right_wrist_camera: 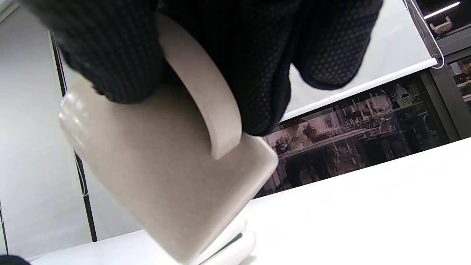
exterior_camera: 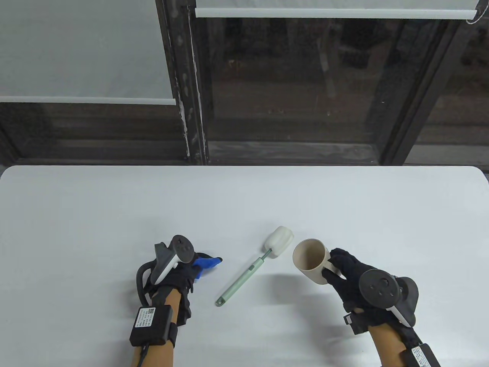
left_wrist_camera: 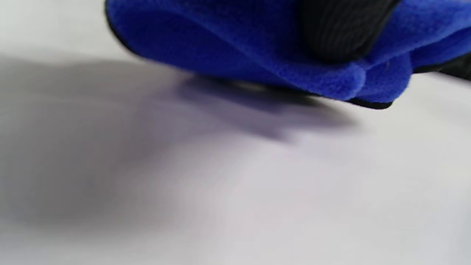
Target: Brush the water cup with the cup brush
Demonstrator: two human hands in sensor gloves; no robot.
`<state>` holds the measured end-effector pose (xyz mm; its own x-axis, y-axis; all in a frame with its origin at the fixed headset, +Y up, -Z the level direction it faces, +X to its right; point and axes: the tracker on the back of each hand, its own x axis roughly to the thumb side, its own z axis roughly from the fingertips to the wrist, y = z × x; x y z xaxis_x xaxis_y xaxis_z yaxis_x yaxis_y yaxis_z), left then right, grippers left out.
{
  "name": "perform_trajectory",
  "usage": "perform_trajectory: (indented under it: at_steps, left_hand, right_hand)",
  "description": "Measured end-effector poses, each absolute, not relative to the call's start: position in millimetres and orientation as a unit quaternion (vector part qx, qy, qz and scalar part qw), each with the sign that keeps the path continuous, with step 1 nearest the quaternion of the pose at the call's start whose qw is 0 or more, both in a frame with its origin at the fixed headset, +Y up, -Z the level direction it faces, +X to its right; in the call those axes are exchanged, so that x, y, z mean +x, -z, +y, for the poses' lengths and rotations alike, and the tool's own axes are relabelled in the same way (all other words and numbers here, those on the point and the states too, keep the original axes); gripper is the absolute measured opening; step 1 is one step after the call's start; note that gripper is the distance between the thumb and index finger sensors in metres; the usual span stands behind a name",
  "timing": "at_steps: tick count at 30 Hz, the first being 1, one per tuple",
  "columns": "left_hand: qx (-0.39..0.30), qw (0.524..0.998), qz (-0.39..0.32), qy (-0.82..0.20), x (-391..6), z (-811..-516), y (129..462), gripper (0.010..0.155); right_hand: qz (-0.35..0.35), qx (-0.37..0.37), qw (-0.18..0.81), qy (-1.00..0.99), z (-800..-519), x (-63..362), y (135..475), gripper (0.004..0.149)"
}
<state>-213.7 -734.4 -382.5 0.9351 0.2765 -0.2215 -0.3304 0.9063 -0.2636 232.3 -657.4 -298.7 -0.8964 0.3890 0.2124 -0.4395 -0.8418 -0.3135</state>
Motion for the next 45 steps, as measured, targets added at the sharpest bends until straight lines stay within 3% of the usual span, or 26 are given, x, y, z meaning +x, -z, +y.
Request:
perform_trajectory:
  at_steps: [4,11,21,26,29,33,39,45]
  left_hand:
    - [-0.108,0.951,0.068,-0.282,-221,-712,366,0.051]
    - [-0.071,0.855,0.004,-0.515,-208,-685,334,0.056]
    - [-0.063,0.762,-0.102,-0.637,-166,-682,302,0.057]
    - [-0.047,0.775,-0.168,-0.607,-140,-676,293,0.059]
    - [-0.048,0.753,-0.218,-0.620,-123,-678,289,0.057]
    - [-0.029,0.743,-0.226,-0.629,-112,-679,285,0.060]
    - [-0.057,0.786,-0.223,-0.573,-102,-686,288,0.100]
    - [-0.023,0.851,-0.173,-0.496,-95,-685,282,0.106]
  right_hand:
    - [-0.175,0.077,0.234,-0.953,-656,228,296,0.040]
    - [-0.146,0.103,0.274,-0.945,-653,213,290,0.041]
    - [-0.083,0.145,0.356,-0.919,-651,194,283,0.041]
    - [-0.051,0.163,0.397,-0.902,-653,185,282,0.041]
    - [0.003,0.183,0.425,-0.887,-656,180,283,0.041]
    - [0.028,0.187,0.447,-0.874,-659,177,283,0.041]
    - [-0.001,0.212,0.386,-0.898,-651,164,273,0.045]
    - [-0.114,0.210,0.246,-0.939,-645,140,255,0.053]
